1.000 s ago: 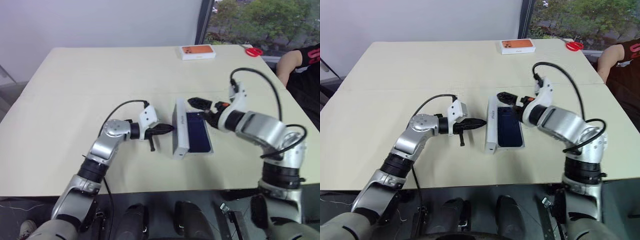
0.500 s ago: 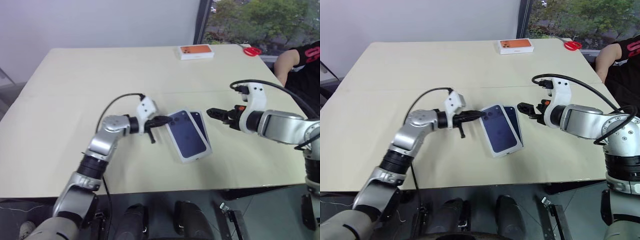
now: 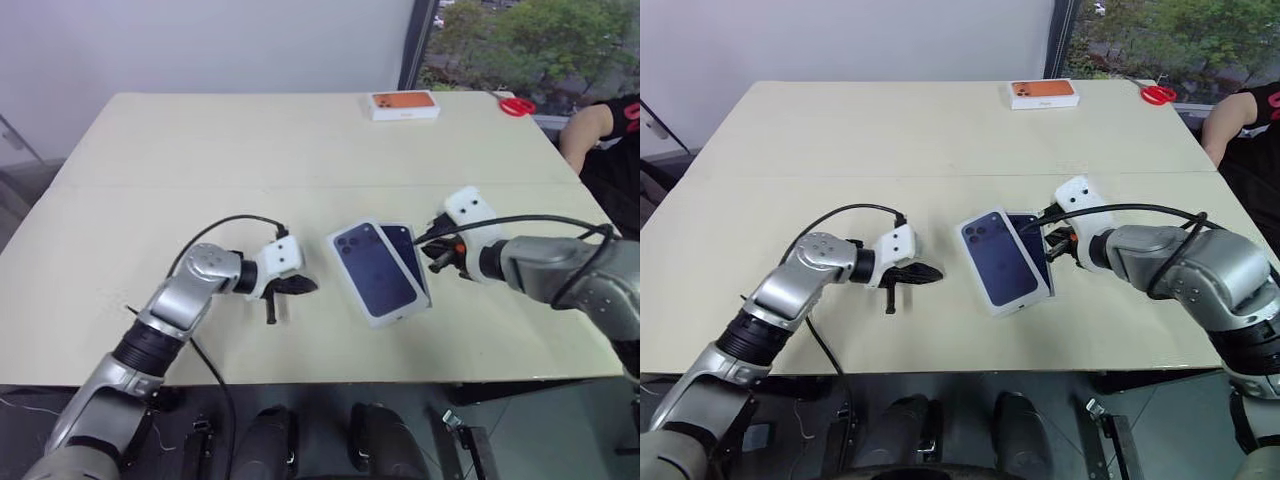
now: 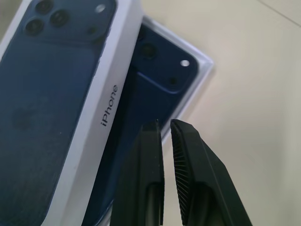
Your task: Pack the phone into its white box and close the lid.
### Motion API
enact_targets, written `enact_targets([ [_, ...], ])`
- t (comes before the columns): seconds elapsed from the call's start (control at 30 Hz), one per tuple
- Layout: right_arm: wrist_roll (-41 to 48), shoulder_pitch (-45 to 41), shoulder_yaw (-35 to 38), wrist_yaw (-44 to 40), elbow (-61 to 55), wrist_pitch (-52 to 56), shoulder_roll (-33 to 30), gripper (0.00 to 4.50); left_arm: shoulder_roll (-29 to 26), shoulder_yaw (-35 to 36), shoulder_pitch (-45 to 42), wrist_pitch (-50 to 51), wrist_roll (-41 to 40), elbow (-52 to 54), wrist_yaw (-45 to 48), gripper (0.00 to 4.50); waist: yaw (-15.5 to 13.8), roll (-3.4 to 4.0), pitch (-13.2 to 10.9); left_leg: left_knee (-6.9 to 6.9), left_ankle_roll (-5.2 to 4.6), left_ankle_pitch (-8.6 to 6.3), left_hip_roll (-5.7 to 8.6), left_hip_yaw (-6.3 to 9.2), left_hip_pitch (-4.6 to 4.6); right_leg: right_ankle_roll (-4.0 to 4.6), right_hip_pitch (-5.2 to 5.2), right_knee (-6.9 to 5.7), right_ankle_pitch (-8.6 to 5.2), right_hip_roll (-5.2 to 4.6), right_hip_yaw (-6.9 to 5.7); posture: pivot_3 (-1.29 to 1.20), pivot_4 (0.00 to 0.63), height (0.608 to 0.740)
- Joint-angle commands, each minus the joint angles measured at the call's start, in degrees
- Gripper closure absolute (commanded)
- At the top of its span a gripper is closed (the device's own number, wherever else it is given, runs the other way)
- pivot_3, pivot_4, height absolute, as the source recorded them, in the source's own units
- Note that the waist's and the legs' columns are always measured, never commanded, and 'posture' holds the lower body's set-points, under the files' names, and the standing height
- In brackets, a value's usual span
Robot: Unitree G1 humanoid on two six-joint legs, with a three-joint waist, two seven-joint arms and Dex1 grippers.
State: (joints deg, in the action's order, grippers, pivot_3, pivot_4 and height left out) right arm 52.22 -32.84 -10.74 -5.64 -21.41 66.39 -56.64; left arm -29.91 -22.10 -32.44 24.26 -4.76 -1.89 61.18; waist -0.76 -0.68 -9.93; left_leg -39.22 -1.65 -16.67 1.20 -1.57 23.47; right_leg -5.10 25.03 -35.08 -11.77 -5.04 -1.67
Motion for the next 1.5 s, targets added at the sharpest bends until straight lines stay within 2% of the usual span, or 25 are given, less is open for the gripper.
enact_targets([
  [0.03, -4.3, -1.69, 0.3, -2.94, -1.29, -0.44, 2.07, 4.07, 3.25, -0.9, -3.04, 2.0, 1.99, -0.77, -3.33, 4.5, -0.01, 0.0, 0.0, 0.0, 0.0, 0.0, 0.0, 0.0, 0.0, -0.06, 0.0, 0.0, 0.04, 0.0, 0.0, 0.0, 0.15, 0.74],
  [0.3, -10.1, -0.19, 0.65, -5.95, -2.04, 2.19, 7.32, 4.07, 10.14, -0.66, -3.94, 2.25, 2.88, -3.2, -8.75, 4.5, 0.04, -0.01, 0.0, -0.01, 0.0, 0.0, 0.0, 0.01, 0.0, -0.12, 0.03, -0.05, 0.07, 0.04, -0.05, 0.0, 0.15, 0.74],
  [0.77, -16.32, 0.93, 3.59, -10.51, -2.95, 4.71, 9.3, 4.07, 17.13, 4.36, -5.6, -1.68, 1.5, -6.87, -15.34, 4.5, -0.01, -0.01, 0.0, -0.02, 0.0, 0.0, 0.02, 0.01, 0.0, -0.11, 0.02, -0.07, 0.07, 0.03, -0.05, 0.0, 0.15, 0.74],
  [1.17, -20.22, 2.12, 5.66, -12.58, -3.21, 6.06, 10.2, 4.07, 20.27, 3.39, -7.7, -3.69, 1.91, -9.79, -14.66, 4.5, -0.02, -0.01, 0.0, -0.02, 0.0, 0.0, 0.06, 0.01, 0.0, -0.12, 0.02, -0.07, 0.07, 0.05, -0.06, 0.0, 0.15, 0.74],
  [1.5, -22.59, 3.92, 6.84, -13.74, -3.65, 6.69, 10.71, 4.07, 20.17, 1.49, -7.23, -4.28, 2.27, -8.79, -12.67, 4.5, 0.02, -0.01, 0.0, -0.02, 0.0, 0.0, 0.07, 0.01, 0.0, -0.12, 0.01, -0.08, 0.07, 0.04, -0.06, 0.0, 0.15, 0.74],
])
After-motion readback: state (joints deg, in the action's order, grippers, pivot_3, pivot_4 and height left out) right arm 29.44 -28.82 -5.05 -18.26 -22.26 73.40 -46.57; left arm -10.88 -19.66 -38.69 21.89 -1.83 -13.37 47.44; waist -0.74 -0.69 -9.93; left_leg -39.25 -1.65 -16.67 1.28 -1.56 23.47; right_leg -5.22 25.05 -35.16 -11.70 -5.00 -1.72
